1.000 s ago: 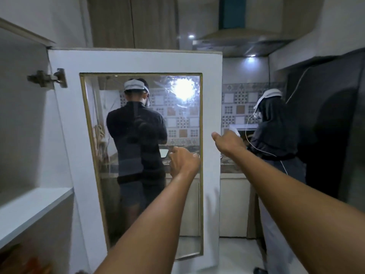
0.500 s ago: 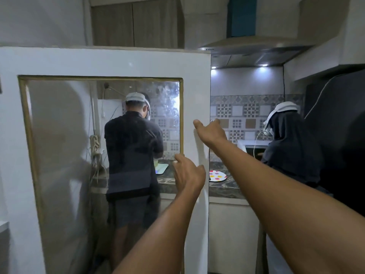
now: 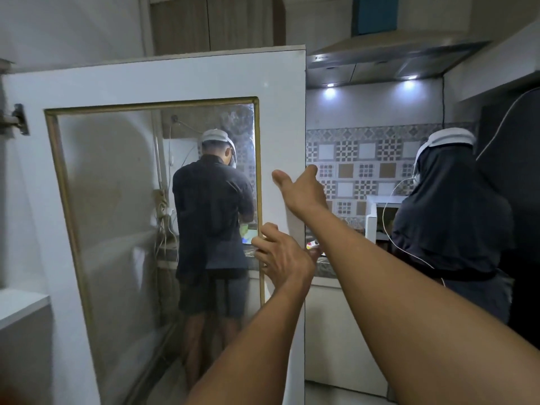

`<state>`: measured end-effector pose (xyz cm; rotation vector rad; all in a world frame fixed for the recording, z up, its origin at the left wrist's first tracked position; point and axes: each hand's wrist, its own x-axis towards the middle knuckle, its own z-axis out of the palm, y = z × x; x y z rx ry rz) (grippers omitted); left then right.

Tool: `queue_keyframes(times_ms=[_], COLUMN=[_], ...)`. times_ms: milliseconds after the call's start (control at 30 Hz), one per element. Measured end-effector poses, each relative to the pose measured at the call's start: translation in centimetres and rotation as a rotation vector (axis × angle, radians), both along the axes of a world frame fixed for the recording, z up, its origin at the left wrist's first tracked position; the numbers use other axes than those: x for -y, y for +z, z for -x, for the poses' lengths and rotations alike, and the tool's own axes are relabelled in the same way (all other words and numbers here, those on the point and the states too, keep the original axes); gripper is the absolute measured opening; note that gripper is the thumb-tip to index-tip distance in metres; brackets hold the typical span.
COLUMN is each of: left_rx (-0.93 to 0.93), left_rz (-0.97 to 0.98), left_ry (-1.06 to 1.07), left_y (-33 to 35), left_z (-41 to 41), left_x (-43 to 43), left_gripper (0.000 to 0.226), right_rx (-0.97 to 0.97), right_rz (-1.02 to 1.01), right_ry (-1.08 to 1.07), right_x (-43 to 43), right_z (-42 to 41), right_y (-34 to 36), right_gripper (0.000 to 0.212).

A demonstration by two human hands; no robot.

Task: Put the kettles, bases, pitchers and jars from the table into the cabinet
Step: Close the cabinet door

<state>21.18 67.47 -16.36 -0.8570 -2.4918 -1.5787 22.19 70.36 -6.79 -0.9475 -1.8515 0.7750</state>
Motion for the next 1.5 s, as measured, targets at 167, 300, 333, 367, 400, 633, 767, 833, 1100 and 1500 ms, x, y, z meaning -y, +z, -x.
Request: queue_keyframes(times_ms=[167,300,333,367,400,633,767,833,1100,1500], left_rx=[-0.086,-0.108,-0.116,-0.124,-0.133,-0.258,-0.316,-0.328,-0.218,-0.046], left_rz=[0.013,-0.034,-0.041,-0.047,-0.057,-0.145,-0.170,-0.185,-0.146,-0.117], left_ry=[0.076,0.168,0.186,0.202,0.216,0.233,0.267,0.312,0.712,0.887], left_y=[-0.6,-1.4,-1.4,-1.3,-1.1,-0.9,-1.0,-0.8,-0.1,1.0], left_z=[-2.9,-4.7,-5.1,-5.5,-5.8,-6.0,-5.3,-5.1,-4.3,5.0], left_x=[6.5,13.3,15.0,16.7,18.5,28.4,33.1,35.4,44.5,57.4], left_gripper=[0.076,0.081,0.081,0.080,0.080,0.073,0.066,0.055,0.018,0.024], right_rx=[0.014,0.026,0.024,0.021,0.015,-0.084,-0.127,-0.135,-0.126,-0.052], right_rz=[-0.103,-0.210,-0.231,-0.247,-0.266,-0.294,-0.380,-0.446,-0.307,-0.310], right_ry=[-0.024,0.024,0.049,0.080,0.119,0.278,0.362,0.418,0.874,1.107], right_x=[6.9,14.1,15.8,17.4,18.9,27.1,31.1,33.3,41.7,54.2], right_z=[-3.2,-5.7,-6.3,-6.8,-7.2,-7.2,-6.4,-5.9,-2.8,9.6], right_y=[-0.6,-1.1,-1.1,-1.0,-0.9,-0.3,-0.1,-0.2,-0.4,0.8], right_gripper=[0.062,0.052,0.051,0.049,0.048,0.043,0.028,0.028,0.055,0.045])
